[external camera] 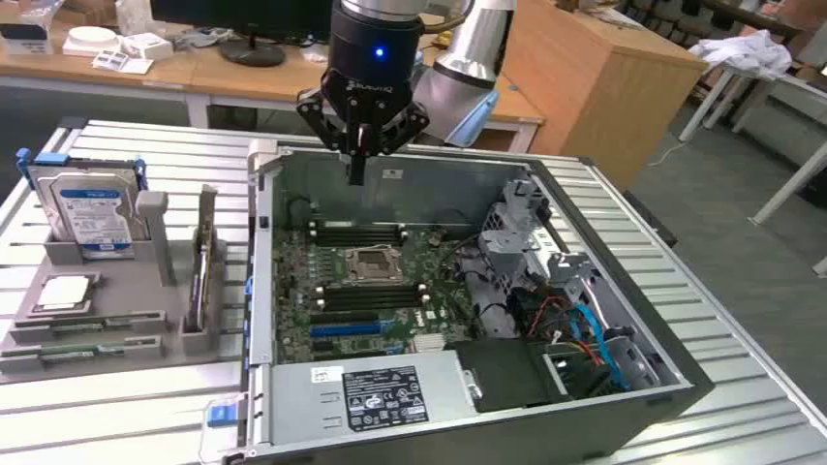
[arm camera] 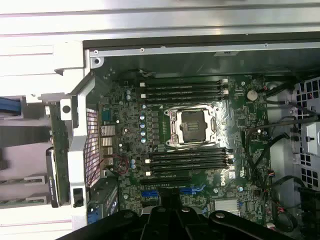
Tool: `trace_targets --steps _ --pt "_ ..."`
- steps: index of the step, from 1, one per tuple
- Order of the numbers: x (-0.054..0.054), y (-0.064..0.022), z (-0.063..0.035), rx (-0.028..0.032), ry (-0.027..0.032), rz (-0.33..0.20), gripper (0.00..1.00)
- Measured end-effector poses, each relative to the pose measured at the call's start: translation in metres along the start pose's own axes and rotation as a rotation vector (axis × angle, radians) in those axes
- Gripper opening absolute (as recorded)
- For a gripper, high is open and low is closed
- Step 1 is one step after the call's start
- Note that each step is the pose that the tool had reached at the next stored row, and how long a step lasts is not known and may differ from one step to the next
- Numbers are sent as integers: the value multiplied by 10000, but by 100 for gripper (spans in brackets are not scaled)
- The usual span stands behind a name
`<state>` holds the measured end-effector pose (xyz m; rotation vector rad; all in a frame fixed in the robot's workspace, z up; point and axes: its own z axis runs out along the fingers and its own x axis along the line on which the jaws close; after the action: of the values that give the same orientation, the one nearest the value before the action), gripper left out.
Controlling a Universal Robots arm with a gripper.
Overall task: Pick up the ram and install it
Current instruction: 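Reach for the ram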
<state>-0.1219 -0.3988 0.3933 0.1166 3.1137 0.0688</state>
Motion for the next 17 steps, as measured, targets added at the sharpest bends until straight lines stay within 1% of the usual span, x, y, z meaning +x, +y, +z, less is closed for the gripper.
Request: trace_targets --steps 11,17 --pt "1 0 0 0 0 -1 11" --pt "56 -4 -1 0 0 0 11"
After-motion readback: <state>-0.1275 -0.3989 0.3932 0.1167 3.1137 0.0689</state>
